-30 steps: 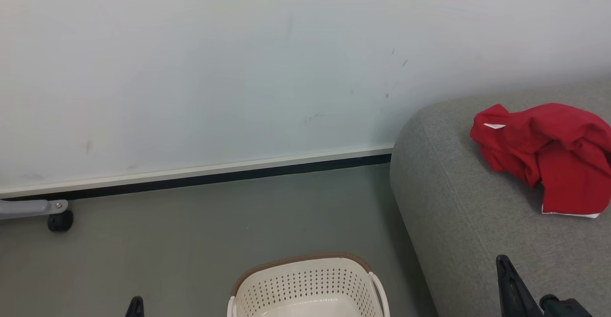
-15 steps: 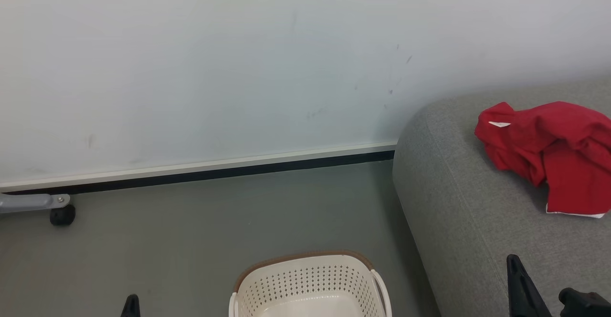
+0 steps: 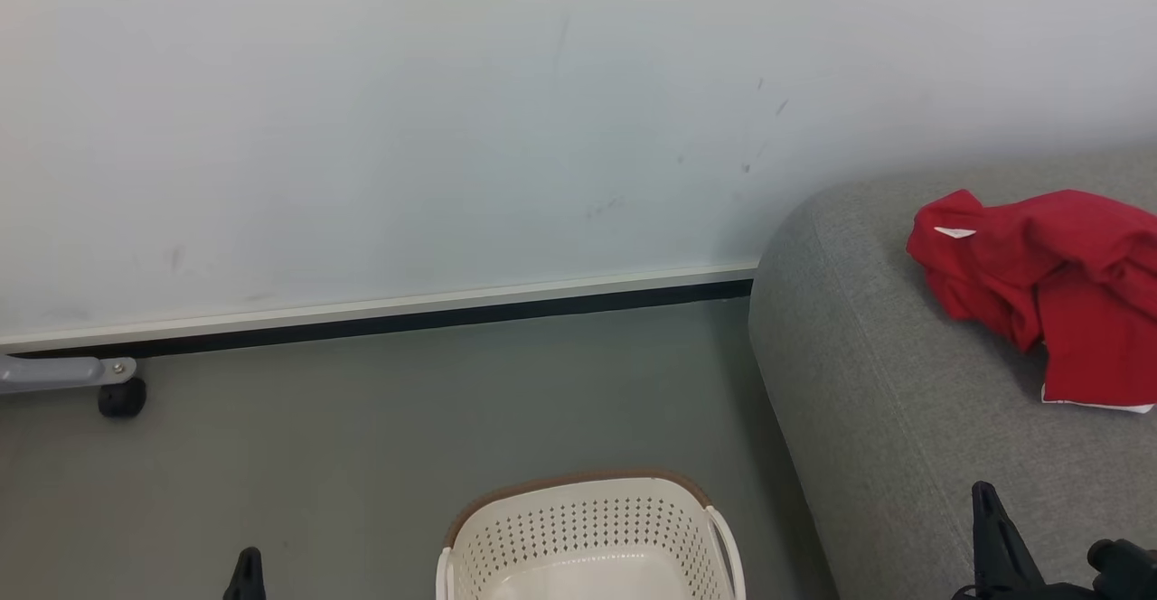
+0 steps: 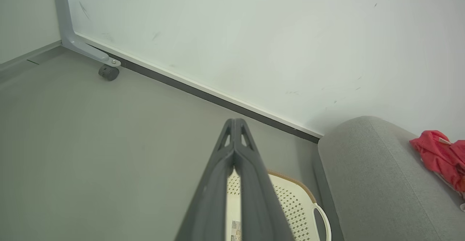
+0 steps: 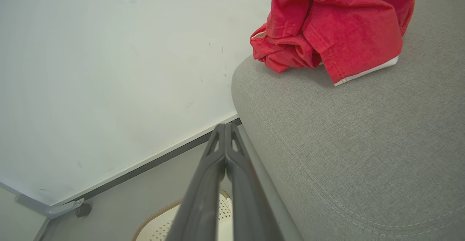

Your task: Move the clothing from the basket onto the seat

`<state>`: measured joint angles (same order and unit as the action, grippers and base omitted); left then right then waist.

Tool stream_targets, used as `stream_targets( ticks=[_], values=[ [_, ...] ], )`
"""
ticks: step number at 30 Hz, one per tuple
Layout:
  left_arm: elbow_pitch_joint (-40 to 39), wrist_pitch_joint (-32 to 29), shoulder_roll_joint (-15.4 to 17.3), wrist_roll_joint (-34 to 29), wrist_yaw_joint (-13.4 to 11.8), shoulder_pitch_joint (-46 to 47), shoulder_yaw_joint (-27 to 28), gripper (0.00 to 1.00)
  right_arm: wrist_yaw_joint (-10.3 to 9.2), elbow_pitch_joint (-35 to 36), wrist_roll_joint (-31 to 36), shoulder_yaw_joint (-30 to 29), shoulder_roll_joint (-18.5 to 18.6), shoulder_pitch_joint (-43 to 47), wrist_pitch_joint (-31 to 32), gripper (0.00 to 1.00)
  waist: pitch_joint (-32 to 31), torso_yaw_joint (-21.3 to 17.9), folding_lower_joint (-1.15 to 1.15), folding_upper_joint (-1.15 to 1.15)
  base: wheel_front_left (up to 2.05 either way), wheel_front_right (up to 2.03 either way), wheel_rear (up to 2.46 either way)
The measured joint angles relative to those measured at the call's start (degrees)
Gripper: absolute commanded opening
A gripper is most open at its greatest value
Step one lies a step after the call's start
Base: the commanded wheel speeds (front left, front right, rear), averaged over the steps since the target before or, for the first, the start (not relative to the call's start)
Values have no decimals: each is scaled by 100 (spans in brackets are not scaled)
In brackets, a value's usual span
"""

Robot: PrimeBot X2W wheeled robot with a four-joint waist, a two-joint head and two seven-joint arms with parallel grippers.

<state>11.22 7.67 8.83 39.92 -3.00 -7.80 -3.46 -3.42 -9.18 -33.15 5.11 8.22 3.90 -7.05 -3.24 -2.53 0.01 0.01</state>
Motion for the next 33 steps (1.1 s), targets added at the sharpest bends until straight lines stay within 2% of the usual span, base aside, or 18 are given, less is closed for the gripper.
stream_targets(
  ticks=[33],
  values=[
    [237,-568,-253,2094,363,474,353,0,421,-302,-2345,-522,-236,-362,556,0,135,102,0,-1,0,0,0]
  ],
)
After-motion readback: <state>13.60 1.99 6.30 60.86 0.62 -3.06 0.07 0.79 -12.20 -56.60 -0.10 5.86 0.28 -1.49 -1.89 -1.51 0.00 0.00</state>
